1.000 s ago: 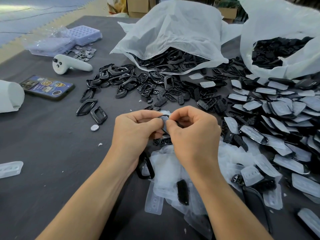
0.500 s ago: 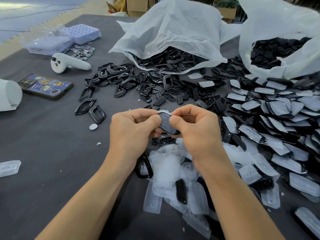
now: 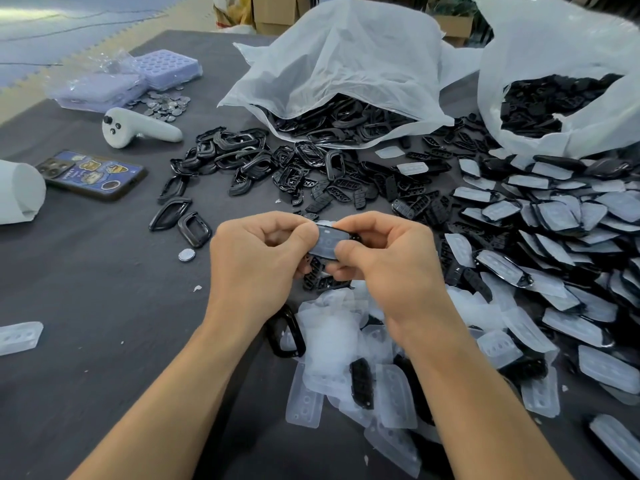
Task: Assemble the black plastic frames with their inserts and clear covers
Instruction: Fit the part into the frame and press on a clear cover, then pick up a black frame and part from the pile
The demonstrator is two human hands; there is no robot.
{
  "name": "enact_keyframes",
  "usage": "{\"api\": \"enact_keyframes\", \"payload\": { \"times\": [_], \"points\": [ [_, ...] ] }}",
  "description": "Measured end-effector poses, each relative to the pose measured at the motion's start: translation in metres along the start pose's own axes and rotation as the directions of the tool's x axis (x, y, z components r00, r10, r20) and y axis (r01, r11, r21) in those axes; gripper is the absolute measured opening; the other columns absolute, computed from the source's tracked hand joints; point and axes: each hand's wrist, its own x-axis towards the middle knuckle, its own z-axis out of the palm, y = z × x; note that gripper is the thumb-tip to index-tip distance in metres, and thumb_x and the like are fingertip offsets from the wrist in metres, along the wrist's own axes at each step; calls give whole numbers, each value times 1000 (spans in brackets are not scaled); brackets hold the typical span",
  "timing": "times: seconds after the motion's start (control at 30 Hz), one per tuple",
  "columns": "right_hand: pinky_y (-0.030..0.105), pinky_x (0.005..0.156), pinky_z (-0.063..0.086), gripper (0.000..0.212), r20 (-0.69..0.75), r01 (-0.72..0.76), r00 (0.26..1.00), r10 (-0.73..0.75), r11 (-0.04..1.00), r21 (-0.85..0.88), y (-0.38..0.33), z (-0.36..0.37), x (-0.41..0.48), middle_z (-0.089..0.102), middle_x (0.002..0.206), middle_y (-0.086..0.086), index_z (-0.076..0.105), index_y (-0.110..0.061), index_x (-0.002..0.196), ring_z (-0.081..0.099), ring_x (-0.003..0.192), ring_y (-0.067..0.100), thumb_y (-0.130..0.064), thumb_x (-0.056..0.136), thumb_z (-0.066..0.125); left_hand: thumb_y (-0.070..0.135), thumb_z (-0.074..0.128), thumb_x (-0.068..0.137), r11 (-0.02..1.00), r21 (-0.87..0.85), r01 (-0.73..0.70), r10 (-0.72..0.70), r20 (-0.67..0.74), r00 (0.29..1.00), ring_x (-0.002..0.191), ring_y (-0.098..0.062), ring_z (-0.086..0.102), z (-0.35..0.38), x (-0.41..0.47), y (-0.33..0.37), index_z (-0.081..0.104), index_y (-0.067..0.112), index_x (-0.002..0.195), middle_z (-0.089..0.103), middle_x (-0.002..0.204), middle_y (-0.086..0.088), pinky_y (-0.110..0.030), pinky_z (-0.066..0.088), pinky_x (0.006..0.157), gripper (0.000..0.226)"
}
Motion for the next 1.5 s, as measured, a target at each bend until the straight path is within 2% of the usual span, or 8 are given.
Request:
{"api": "enact_keyframes", "payload": {
  "times": [0.13,0.33,0.6,0.77,1.07,1.2,1.4,1.5],
  "points": [
    [24,53,57,36,-5,-2,1000,2,1000,19,-3,-3,0,77,73,10,77,-16,74,71,53,23,18,83,69,22,81,80,1000,24,9,-12,121,993,50,-15,66,-8,5,0,83,31,85,75,63,-4,-32,60,56,10],
    [24,53,57,38,-4,-44,999,44,999,26,-4,-3,1,75,72,7,77,-19,67,68,55,21,14,84,67,-5,80,83,994,-65,87,-81,86,993,44,-15,63,-2,1,1,82,16,72,72,58,-8,-23,51,46,23],
    [23,53,54,18,-73,88,992,-105,975,-204,4,-1,-1,74,66,2,77,-21,72,69,56,17,-7,83,80,42,79,77,992,113,-62,55,58,997,55,-24,70,4,-6,4,79,33,76,73,61,4,-47,61,55,9],
    [20,46,50,22,-52,81,994,-93,979,-188,2,0,0,73,64,4,78,-17,71,65,47,15,0,85,78,37,78,79,993,114,-38,38,9,999,57,-27,73,6,-5,0,80,36,75,74,61,4,-52,62,58,5],
    [37,70,65,32,-5,25,1000,-25,999,-21,1,0,2,78,79,5,79,-16,93,73,61,22,12,90,64,40,72,89,1000,24,-18,17,30,999,51,-14,65,2,1,-4,81,37,81,73,62,-1,-32,55,52,13],
    [27,62,61,31,4,8,1000,-8,1000,19,0,-3,3,78,81,4,78,-17,90,73,62,20,12,88,67,14,73,89,998,-49,30,-24,108,994,50,-18,66,5,-1,-3,83,29,92,74,65,-7,-27,54,50,18],
    [19,57,56,33,0,152,985,-170,881,-447,2,-7,-1,76,79,-16,75,-31,94,71,62,8,-5,74,81,5,72,92,993,-77,93,-84,117,990,50,-20,66,8,0,-4,82,31,91,74,64,-10,-27,55,48,28],
    [12,54,51,28,-2,182,977,-213,842,-507,-1,-11,-2,74,75,-22,76,-34,89,69,60,2,-14,72,87,13,73,94,990,-90,111,-101,110,989,51,-19,67,10,-1,-5,82,32,91,75,65,-9,-25,53,48,21]
  ]
}}
